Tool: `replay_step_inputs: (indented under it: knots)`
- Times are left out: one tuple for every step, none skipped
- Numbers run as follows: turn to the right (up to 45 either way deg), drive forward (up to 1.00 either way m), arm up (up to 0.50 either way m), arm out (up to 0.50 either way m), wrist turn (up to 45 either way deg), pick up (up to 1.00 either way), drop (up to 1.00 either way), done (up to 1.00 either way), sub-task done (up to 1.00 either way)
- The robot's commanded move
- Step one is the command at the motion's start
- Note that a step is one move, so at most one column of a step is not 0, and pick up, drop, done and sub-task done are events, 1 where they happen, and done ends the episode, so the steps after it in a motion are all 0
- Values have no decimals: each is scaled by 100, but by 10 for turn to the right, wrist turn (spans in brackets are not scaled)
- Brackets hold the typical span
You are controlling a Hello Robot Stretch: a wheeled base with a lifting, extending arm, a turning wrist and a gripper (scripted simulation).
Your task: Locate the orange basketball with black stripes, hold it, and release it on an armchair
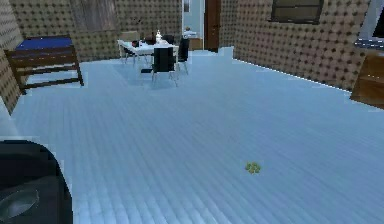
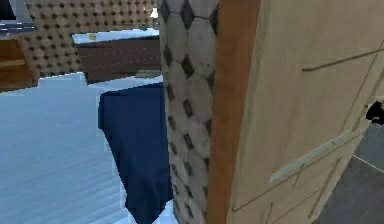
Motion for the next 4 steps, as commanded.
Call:
replay_step_inputs:
  knots:
    - [-30, 0, 0, 0, 0, 0, 0, 0, 0]
    - [0, 100, 0, 0, 0, 0, 0, 0, 0]
    - [-30, 0, 0, 0, 0, 0, 0, 0, 0]
    - [0, 50, 0, 0, 0, 0, 0, 0, 0]
